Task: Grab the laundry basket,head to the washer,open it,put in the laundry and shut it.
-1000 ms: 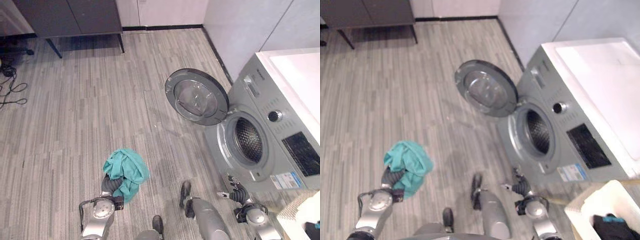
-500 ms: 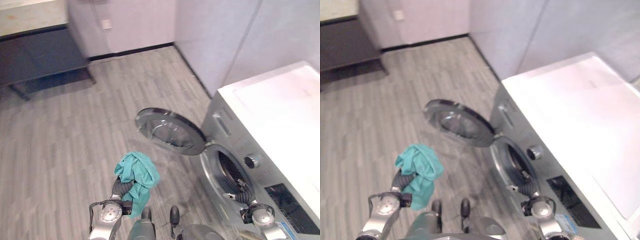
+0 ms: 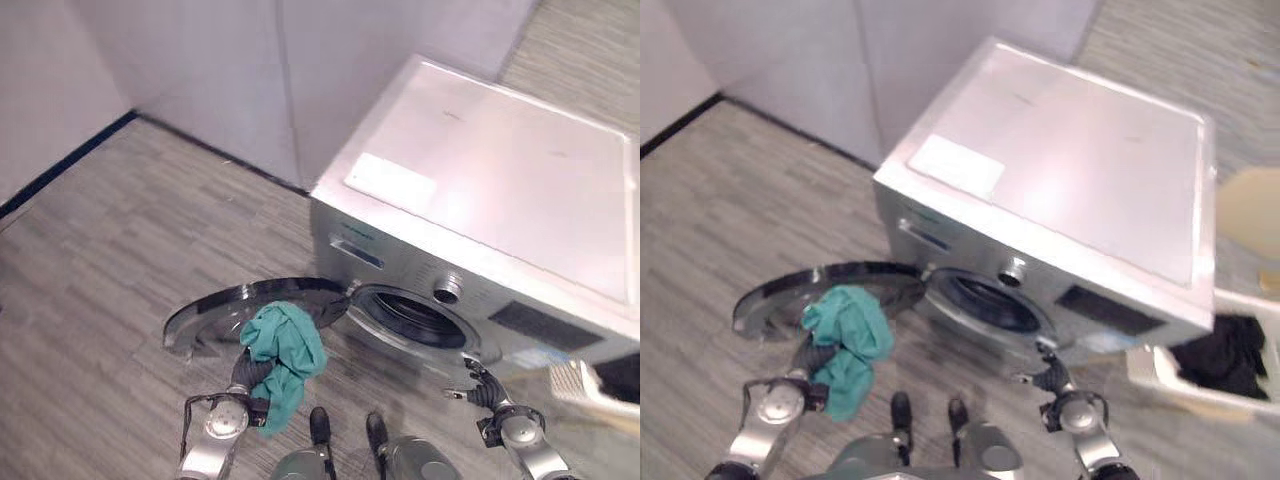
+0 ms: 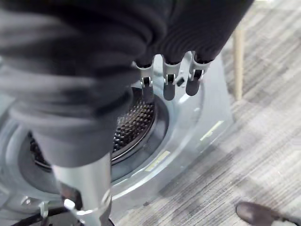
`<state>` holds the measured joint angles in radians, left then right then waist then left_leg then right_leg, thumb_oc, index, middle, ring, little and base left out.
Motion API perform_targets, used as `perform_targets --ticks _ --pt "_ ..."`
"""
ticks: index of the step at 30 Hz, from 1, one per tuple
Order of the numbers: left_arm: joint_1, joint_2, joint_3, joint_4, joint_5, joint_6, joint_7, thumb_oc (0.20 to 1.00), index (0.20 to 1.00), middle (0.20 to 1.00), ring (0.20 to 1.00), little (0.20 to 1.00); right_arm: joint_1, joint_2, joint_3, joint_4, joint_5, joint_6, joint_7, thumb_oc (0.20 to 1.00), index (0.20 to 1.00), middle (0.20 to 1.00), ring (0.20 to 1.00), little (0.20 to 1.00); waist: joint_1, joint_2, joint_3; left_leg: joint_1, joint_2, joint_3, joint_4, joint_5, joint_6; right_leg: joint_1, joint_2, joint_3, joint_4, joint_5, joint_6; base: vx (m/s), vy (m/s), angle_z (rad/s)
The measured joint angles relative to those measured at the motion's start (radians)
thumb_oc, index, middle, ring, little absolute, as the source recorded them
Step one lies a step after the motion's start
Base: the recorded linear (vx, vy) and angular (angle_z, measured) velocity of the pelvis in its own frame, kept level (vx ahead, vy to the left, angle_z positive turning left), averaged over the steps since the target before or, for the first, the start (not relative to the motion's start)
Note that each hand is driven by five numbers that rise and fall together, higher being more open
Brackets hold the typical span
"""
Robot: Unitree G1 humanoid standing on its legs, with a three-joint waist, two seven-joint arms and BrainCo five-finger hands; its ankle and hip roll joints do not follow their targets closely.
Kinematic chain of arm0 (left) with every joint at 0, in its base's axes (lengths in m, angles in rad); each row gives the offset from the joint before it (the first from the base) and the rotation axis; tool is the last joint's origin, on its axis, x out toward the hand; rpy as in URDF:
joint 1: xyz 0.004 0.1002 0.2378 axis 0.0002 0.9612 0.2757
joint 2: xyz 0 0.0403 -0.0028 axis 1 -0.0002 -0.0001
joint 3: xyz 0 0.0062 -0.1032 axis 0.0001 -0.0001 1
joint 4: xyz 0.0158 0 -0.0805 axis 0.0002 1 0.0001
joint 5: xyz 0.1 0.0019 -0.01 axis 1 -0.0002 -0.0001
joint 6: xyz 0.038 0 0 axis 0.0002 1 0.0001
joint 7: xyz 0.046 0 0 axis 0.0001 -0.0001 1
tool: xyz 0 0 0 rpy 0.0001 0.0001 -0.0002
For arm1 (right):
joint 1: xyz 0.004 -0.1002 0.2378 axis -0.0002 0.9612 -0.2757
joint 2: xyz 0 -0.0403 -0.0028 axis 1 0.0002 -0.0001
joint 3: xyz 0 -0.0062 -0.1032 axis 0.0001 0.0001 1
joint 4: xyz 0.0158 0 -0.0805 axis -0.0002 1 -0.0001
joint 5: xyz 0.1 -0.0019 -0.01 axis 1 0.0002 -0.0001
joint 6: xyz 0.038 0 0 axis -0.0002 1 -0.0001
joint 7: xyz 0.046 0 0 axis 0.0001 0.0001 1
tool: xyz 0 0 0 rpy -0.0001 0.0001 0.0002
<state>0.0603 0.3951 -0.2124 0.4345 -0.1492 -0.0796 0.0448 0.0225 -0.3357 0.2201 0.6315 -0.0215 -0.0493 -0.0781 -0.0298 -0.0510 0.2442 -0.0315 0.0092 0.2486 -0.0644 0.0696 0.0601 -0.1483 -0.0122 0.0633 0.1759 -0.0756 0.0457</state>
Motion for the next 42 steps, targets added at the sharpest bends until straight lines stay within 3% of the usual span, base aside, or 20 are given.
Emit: perform_targets --ticks 1,2,4,5,7,10,13,15,17,18,20,21,22,24,26,29,33,36,37,42 --pt "-0.016 0.009 0.012 0.002 0.004 0.0 -0.001 0.2 0.2 0.2 0.2 0.2 0.001 0.005 0.008 0.0 0.0 0.0 -0.003 1.0 1.0 1.0 1.0 1.0 -0.004 -0.004 0.006 0.001 -0.002 0.02 0.001 -0.003 0.002 -0.004 -0.042 -0.079 -0.008 0.007 0.012 -0.05 -0.004 -0.93" --pt "-0.037 0.009 0.014 -0.004 0.005 0.0 -0.001 0.2 0.2 0.2 0.2 0.2 0.006 0.006 0.015 -0.001 -0.001 0.001 0.0 1.0 1.0 1.0 1.0 1.0 -0.005 -0.006 0.008 0.009 0.003 0.059 -0.012 -0.003 0.003 -0.004 -0.096 -0.243 -0.006 0.006 0.01 -0.03 -0.026 -0.87" --pt "-0.005 0.019 0.026 -0.027 0.006 -0.006 0.0 0.2 0.2 0.2 0.2 0.2 0.008 0.021 0.022 -0.028 -0.011 -0.003 0.011 1.0 1.0 1.0 1.0 1.0 0.014 -0.011 0.011 0.047 0.033 0.165 -0.015 -0.021 -0.021 0.023 -0.167 -0.466 0.022 0.006 0.009 0.1 -0.092 -1.4" --pt "0.02 0.018 0.031 -0.026 0.006 -0.007 -0.001 0.2 0.2 0.2 0.2 0.2 0.005 0.024 0.022 -0.038 -0.012 -0.008 0.013 1.0 1.0 1.0 1.0 1.0 0.02 -0.012 0.011 0.062 0.039 0.182 -0.014 -0.044 -0.041 0.034 -0.173 -0.466 0.028 0.006 0.01 0.16 -0.132 -1.26" --pt "0.03 0.006 0.029 -0.017 0.006 -0.006 -0.001 0.2 0.2 0.2 0.2 0.2 0.015 0.017 0.013 -0.041 -0.014 -0.015 0.014 1.0 1.0 1.0 1.0 1.0 0.014 -0.008 0.011 0.063 0.055 0.166 -0.001 -0.053 -0.065 0.065 -0.138 -0.421 -0.021 0.027 0.032 0.07 -0.111 -0.43" --pt "0.051 -0.004 0.022 -0.016 0.003 -0.006 0.001 0.2 0.2 0.2 0.2 0.2 0.053 -0.002 -0.019 -0.038 -0.014 -0.015 0.01 1.0 1.0 1.0 1.0 1.0 0.006 0.006 0.004 0.028 0.104 0.152 0.08 -0.063 -0.098 0.046 -0.058 -0.328 -0.033 0.009 0.002 -0.05 -0.111 -0.35" --pt "0.026 -0.016 0.023 -0.002 -0.004 -0.007 0.015 0.2 0.2 0.2 0.2 0.2 0.055 -0.024 -0.039 -0.036 -0.007 -0.012 -0.005 1.0 1.0 1.0 1.0 1.0 0.005 0.007 0.005 -0.036 0.12 0.099 0.152 -0.062 -0.096 -0.016 -0.052 -0.308 -0.002 -0.008 -0.046 -0.09 -0.011 -0.35" --pt "0.009 -0.037 0.016 0.004 -0.005 -0.007 0.038 0.2 0.2 0.2 0.2 0.2 0.034 -0.049 -0.047 -0.032 0.005 -0.012 -0.012 1.0 1.0 1.0 1.0 1.0 0.005 0.015 0.026 -0.106 0.117 -0.03 0.237 -0.065 -0.097 -0.025 -0.046 -0.277 -0.005 0.025 -0.083 -0.1 0.007 -0.42" --pt "-0.032 -0.046 0.004 0.003 -0.005 -0.013 0.043 0.2 0.2 0.2 0.2 0.2 0.015 -0.056 -0.056 -0.032 0.025 -0.012 -0.021 1.0 1.0 1.0 1.0 1.0 0.006 0.02 0.061 -0.144 0.087 -0.131 0.254 -0.09 -0.122 -0.028 -0.054 -0.273 -0.005 0.029 -0.087 -0.16 0.032 -0.18" --pt "-0.062 -0.045 -0.004 0.003 -0.006 -0.014 0.049 0.2 0.2 0.2 0.2 0.2 0.0 -0.057 -0.056 -0.036 0.033 -0.018 -0.032 1.0 1.0 1.0 1.0 1.0 0.004 0.021 0.076 -0.186 0.078 -0.14 0.258 -0.091 -0.121 -0.052 -0.051 -0.272 0.01 0.031 -0.089 -0.31 0.112 -0.33" --pt "-0.138 -0.043 -0.021 -0.009 -0.006 -0.035 0.082 0.2 0.2 0.2 0.2 0.2 -0.05 -0.074 -0.053 -0.045 0.042 -0.036 -0.055 1.0 1.0 1.0 1.0 1.0 0.004 0.057 0.1 -0.324 0.07 -0.137 0.303 -0.083 -0.109 -0.206 -0.039 -0.269 0.128 0.024 -0.091 -0.2 0.131 -0.45" --pt "-0.191 -0.029 -0.017 -0.01 -0.006 -0.045 0.1 0.2 0.2 0.2 0.2 0.2 -0.101 -0.078 -0.045 -0.04 0.045 -0.037 -0.061 1.0 1.0 1.0 1.0 1.0 0.007 0.053 0.126 -0.406 0.063 -0.108 0.348 -0.106 -0.072 -0.315 -0.044 -0.241 0.233 -0.027 -0.089 -0.05 0.111 -0.29" --pt "-0.253 -0.023 -0.012 0.003 -0.007 -0.044 0.111 0.2 0.2 0.2 0.2 0.2 -0.134 -0.068 -0.045 -0.035 0.049 -0.034 -0.068 1.0 1.0 1.0 1.0 1.0 -0.002 0.032 0.175 -0.417 0.046 -0.093 0.36 -0.102 -0.065 -0.349 -0.062 -0.226 0.278 -0.04 -0.086 -0.05 0.111 -0.21" --pt "-0.314 0.002 -0.017 -0.009 -0.024 -0.046 0.141 0.2 0.2 0.2 0.2 0.2 -0.163 -0.054 -0.037 -0.061 0.07 -0.032 -0.083 1.0 1.0 1.0 1.0 1.0 -0.008 -0.001 0.212 -0.494 0.038 -0.065 0.437 -0.132 -0.053 -0.447 -0.081 -0.18 0.377 -0.073 -0.072 -0.09 0.049 -0.15" --pt "-0.347 0.004 -0.001 -0.011 -0.035 -0.049 0.167 0.2 0.2 0.2 0.2 0.2 -0.189 -0.054 -0.033 -0.086 0.07 -0.034 -0.094 1.0 1.0 1.0 1.0 1.0 -0.022 -0.005 0.245 -0.547 0.039 -0.061 0.502 -0.159 -0.049 -0.492 -0.083 -0.168 0.418 -0.083 -0.067 -0.19 0.069 -0.18" --pt "-0.452 0.026 0.004 -0.053 -0.035 -0.058 0.25 0.2 0.2 0.2 0.2 0.2 -0.267 -0.063 -0.036 -0.187 0.072 -0.042 -0.139 1.0 1.0 1.0 1.0 1.0 -0.028 -0.018 0.264 -0.796 0.081 -0.036 0.764 -0.253 -0.02 -0.735 -0.079 -0.121 0.614 -0.127 -0.066 -0.16 0.024 -0.28" --pt "-0.596 0.052 -0.003 -0.041 -0.032 -0.055 0.32 0.2 0.2 0.2 0.2 0.2 -0.356 -0.056 -0.012 -0.203 0.081 -0.055 -0.162 1.0 1.0 1.0 1.0 1.0 -0.047 -0.023 0.31 -0.941 0.117 -0.039 0.949 -0.32 -0.01 -0.871 -0.066 -0.108 0.763 -0.17 -0.077 -0.07 0.005 -0.13" --pt "-0.78 0.167 -0.076 -0.009 -0.023 -0.049 0.357 0.2 0.2 0.2 0.2 0.2 -0.362 -0.069 -0.006 -0.27 0.103 -0.089 -0.167 1.0 1.0 1.0 1.0 1.0 -0.06 -0.025 0.311 -1.072 0.148 -0.045 1.101 -0.362 0.001 -1.004 -0.058 -0.101 0.893 -0.199 -0.079 -0.02 0.007 -0.13" --pt "-0.945 0.255 -0.139 0.093 -0.022 -0.038 0.378 0.2 0.2 0.2 0.2 0.2 -0.37 -0.086 0.024 -0.283 0.113 -0.101 -0.163 1.0 1.0 1.0 1.0 1.0 -0.082 -0.024 0.311 -1.14 0.167 -0.053 1.195 -0.387 0.012 -1.068 -0.048 -0.1 0.986 -0.22 -0.081 0.02 -0.004 -0.08" --pt "-1.303 0.432 -0.25 0.245 0.041 -0.034 0.471 0.2 0.2 0.2 0.2 0.2 -0.367 -0.096 0.031 -0.311 0.154 -0.132 -0.147 1.0 1.0 1.0 1.0 1.0 -0.119 -0.014 0.317 -1.275 0.191 -0.072 1.326 -0.426 0.017 -1.203 -0.034 -0.094 1.106 -0.251 -0.094 0.02 -0.041 -0.12"
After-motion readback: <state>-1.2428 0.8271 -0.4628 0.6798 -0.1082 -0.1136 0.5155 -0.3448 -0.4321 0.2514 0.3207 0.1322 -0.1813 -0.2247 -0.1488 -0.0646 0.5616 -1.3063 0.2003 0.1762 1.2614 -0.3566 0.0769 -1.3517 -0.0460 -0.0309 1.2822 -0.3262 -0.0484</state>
